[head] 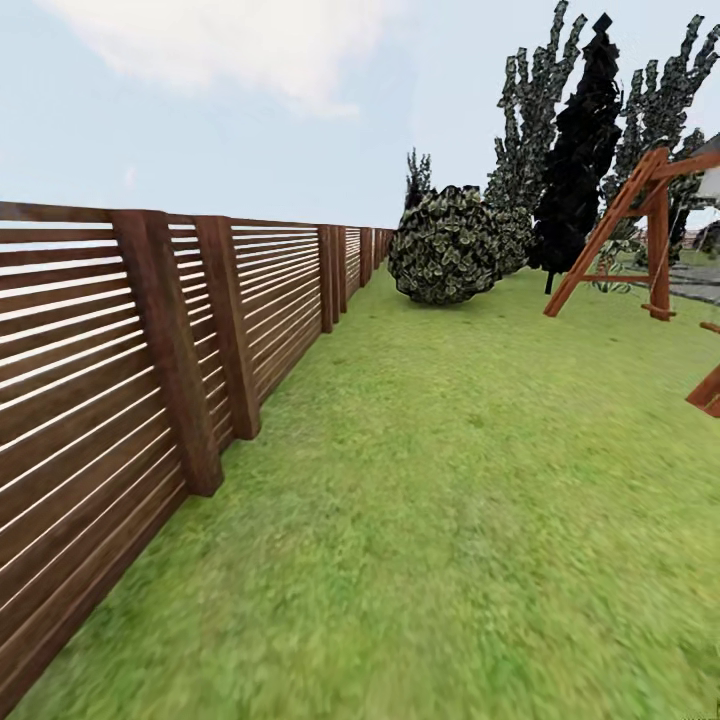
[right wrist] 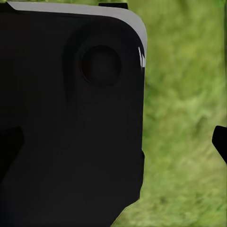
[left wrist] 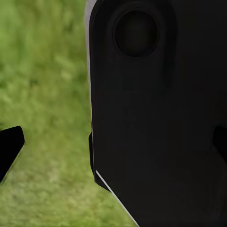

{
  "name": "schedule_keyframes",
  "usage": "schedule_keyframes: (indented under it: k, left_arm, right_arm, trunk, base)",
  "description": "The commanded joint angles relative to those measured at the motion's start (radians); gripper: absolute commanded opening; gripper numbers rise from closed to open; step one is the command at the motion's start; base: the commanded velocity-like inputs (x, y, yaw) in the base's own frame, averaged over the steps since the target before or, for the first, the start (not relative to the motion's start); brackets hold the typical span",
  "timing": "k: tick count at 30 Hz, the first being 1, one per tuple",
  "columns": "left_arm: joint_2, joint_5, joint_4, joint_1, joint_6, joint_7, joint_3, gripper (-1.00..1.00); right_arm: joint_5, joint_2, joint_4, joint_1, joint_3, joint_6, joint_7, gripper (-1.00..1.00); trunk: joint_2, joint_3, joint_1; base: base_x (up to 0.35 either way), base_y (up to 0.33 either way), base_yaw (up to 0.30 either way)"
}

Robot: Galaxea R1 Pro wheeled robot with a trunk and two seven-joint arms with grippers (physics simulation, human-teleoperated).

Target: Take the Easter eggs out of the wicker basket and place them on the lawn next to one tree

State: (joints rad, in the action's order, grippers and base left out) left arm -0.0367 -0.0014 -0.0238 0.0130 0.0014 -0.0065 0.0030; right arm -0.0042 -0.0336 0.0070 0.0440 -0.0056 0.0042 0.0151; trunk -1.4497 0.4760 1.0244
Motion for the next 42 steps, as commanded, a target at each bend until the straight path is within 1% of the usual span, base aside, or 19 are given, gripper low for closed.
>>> schedule_keyframes:
  k: [1, 5, 16, 29, 42]
  left_arm:
    - [0.000, 0.000, -0.002, 0.001, 0.000, -0.001, 0.000, 1.00]
    - [0.000, 0.000, -0.002, 0.001, 0.000, 0.000, 0.000, 1.00]
    - [0.000, 0.000, -0.002, 0.001, 0.000, 0.000, 0.000, 1.00]
    - [0.000, 0.000, -0.002, 0.001, 0.000, 0.000, 0.000, 1.00]
    - [-0.002, 0.000, -0.002, 0.001, -0.001, 0.000, 0.001, 1.00]
  right_arm:
    - [0.000, 0.000, 0.001, 0.001, -0.001, 0.000, 0.001, 1.00]
    - [0.000, 0.000, 0.001, 0.001, -0.001, 0.000, 0.000, 1.00]
    - [0.000, 0.000, 0.001, 0.000, -0.001, 0.000, 0.000, 1.00]
    - [0.000, 0.000, 0.001, 0.001, -0.001, 0.000, 0.000, 1.00]
    - [0.000, 0.000, 0.001, 0.001, -0.001, 0.000, 0.000, 1.00]
  trunk:
    - [0.000, 0.001, 0.001]
    - [0.000, 0.001, 0.001]
    - [0.000, 0.001, 0.001]
    - [0.000, 0.001, 0.001]
    - [0.000, 0.001, 0.001]
  base:
    - [0.346, 0.000, -0.257]
    - [0.346, 0.000, -0.144]
    - [0.346, 0.000, -0.023]
    - [0.346, 0.000, -0.261]
    - [0.346, 0.000, -0.019]
